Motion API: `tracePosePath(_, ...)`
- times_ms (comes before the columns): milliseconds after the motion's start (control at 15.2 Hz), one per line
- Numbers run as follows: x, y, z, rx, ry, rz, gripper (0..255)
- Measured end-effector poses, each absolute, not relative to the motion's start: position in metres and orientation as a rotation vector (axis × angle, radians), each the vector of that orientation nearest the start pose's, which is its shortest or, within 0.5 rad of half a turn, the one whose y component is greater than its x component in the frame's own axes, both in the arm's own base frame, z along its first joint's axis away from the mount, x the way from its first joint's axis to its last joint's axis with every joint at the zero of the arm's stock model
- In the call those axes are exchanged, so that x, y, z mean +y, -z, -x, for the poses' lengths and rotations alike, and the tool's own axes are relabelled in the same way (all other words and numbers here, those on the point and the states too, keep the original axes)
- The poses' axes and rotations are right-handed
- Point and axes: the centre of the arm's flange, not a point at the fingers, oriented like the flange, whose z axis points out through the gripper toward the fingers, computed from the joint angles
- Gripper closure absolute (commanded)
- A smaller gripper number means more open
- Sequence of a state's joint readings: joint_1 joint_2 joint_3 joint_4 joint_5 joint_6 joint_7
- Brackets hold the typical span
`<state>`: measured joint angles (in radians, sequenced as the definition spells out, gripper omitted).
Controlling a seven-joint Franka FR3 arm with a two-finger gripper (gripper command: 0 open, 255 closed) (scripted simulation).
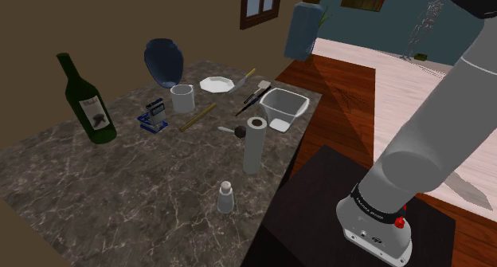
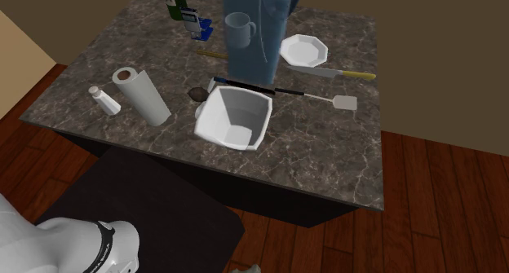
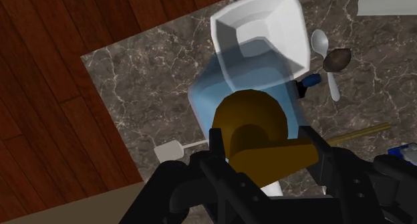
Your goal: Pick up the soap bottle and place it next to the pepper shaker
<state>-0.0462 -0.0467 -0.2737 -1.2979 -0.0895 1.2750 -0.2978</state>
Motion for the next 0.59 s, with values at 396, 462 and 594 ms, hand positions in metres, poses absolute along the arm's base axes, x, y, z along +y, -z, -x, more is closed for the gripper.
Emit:
tracePosePath(396,-0.094,-0.729,-0.463,0.078,-0.003,3.217,255)
tracePosePath(462,-0.082,-0.723,-0.461,0.079,-0.002,3.217,255)
tracePosePath(594,-0.055,-0.720,-0.464,0.079,-0.003,3.217,255)
